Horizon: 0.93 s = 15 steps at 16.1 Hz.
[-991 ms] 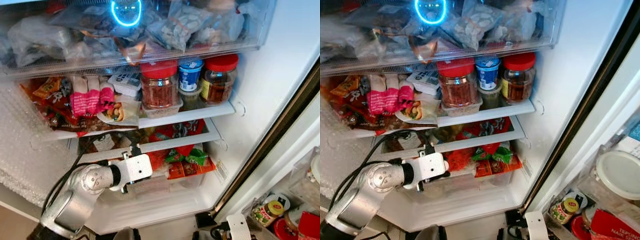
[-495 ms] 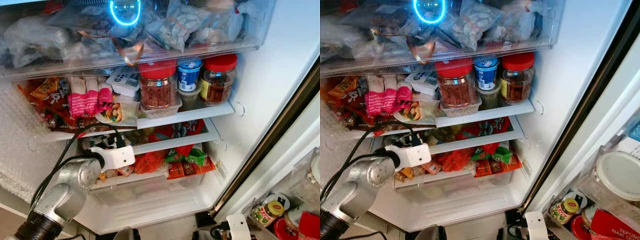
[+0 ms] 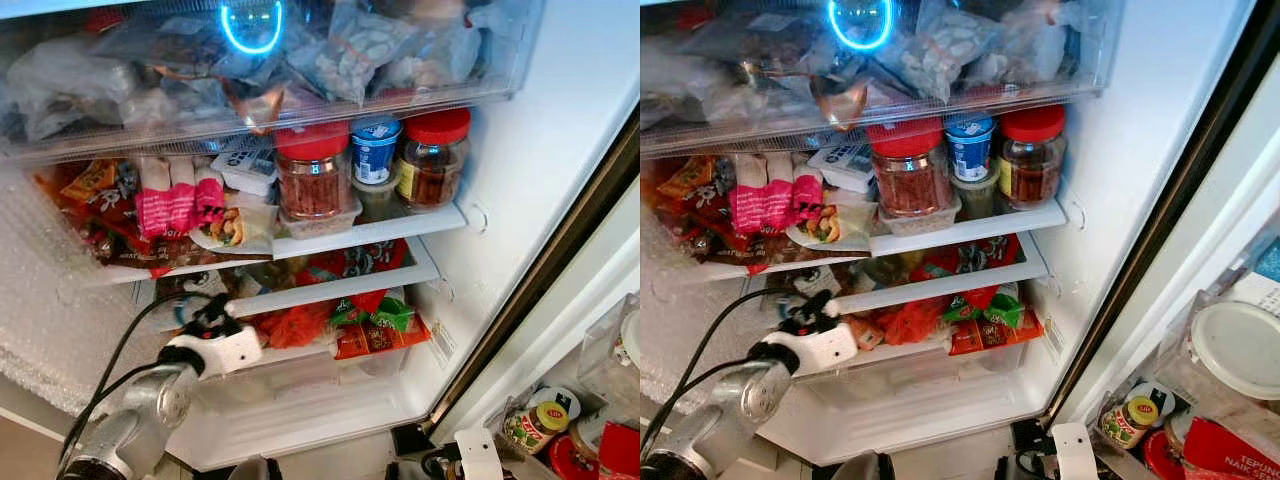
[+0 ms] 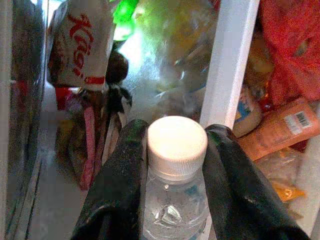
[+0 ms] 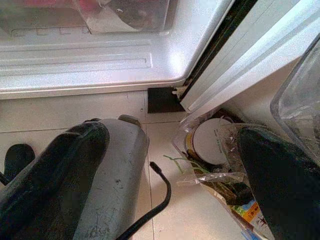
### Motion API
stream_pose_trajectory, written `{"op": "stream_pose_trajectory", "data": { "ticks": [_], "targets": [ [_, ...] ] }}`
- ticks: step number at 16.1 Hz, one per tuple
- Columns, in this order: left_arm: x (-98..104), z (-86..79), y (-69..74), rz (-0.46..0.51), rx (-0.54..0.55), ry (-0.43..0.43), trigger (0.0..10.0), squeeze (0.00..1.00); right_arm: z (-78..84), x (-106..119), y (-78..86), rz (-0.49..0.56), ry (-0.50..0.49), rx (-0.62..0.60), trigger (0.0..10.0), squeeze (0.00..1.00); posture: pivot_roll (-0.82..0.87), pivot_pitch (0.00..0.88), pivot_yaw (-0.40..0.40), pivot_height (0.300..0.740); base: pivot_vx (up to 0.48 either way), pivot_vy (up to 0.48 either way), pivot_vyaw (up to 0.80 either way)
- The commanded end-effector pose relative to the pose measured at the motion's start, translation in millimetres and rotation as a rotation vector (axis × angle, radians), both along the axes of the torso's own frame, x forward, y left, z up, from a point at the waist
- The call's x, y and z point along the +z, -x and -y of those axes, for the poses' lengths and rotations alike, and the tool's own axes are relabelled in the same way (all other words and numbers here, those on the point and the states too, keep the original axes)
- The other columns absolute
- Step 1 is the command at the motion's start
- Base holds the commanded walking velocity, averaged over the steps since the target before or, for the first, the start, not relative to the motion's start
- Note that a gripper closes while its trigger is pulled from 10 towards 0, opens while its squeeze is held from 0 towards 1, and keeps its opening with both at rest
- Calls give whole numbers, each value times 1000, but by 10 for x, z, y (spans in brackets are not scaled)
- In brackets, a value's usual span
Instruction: Restocking fridge
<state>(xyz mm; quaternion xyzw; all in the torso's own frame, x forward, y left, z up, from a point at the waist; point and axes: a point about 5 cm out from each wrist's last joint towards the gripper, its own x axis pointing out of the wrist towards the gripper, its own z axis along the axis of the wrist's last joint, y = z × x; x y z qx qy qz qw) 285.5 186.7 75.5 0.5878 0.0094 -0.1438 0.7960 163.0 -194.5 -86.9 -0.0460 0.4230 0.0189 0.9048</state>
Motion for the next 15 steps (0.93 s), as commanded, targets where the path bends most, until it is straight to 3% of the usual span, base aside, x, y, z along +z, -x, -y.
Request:
{"op": "stream_pose_trajectory", "data": {
  "ticks": [1, 3, 5, 7, 13, 15],
  "targets": [
    [-133, -11, 38, -29, 0, -11, 10000, 0, -74, -208, 475, -198, 0, 9, 10000, 0, -91, 109, 74, 637, 0, 0, 0],
    [-188, 16, 29, 6, -9, -18, 10000, 0, -70, -207, 474, -196, 2, 8, 10000, 0, -95, 108, 71, 637, 0, 0, 0],
    [-30, 8, -75, 182, 26, 33, 10000, 0, -66, -206, 474, -196, 6, 12, 10000, 0, -93, 107, 69, 637, 0, 0, 0],
    [58, -4, -133, 255, 38, 56, 10000, 0, -64, -206, 474, -197, 8, 12, 10000, 0, -97, 104, 67, 637, 0, 0, 0],
    [-45, 19, -259, 179, 24, 43, 10000, 0, -58, -204, 467, -197, 8, 13, 10000, 0, -102, 97, 66, 637, 0, 0, 0],
    [-108, 9, -270, 126, 56, 155, 10000, 0, -54, -204, 467, -199, 6, 12, 10000, 0, -106, 100, 65, 637, 0, 0, 0]
  ]
}}
